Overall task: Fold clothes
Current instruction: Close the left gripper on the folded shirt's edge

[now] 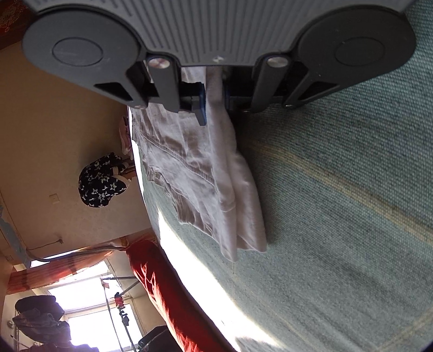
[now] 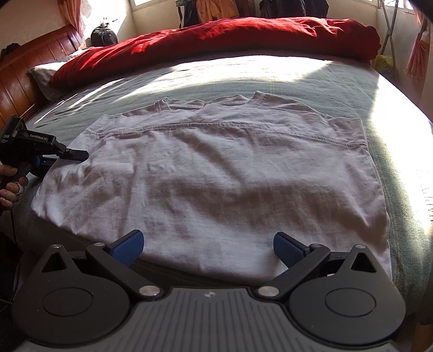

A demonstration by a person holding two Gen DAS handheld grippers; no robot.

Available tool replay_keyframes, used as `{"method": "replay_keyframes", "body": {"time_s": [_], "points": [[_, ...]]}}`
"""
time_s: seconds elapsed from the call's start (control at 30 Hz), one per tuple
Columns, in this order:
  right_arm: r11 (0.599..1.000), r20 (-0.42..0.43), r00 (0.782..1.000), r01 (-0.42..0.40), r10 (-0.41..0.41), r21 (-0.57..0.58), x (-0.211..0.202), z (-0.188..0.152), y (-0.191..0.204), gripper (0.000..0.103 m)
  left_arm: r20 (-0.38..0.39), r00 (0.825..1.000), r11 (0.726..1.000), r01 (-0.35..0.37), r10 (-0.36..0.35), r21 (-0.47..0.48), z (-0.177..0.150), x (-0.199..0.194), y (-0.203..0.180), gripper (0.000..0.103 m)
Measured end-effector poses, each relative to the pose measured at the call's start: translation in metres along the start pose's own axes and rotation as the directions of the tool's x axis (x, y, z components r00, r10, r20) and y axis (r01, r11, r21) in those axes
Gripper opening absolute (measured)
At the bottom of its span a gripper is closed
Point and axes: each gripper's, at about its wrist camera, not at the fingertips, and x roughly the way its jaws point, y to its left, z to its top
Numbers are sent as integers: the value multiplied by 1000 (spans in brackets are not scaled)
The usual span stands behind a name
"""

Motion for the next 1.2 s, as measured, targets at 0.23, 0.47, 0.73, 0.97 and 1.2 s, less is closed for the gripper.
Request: {"method": "replay_keyframes", "body": {"time_s": [0.23,0.47,0.73,0.97,1.2], "points": [[1000,0,1000,-11,11,-8,1,0,3,103,19,1000,1000,-21,21,19,0,4,-5,14],[998,69,997,-40,44,-58,-14,8,12,103,44,995,994,-88,85,59,-1,1,-25,8],[992,98,991,-84,93,-94,-16,12,18,103,67,994,989,-96,89,112,2,-10,-45,7],[966,104,960,-258,260,-32,-1,33,27,103,80,993,983,-100,88,152,3,-16,-63,7],[932,71,934,-354,349,74,41,54,47,103,83,993,983,-92,80,157,1,-16,-66,8]]}}
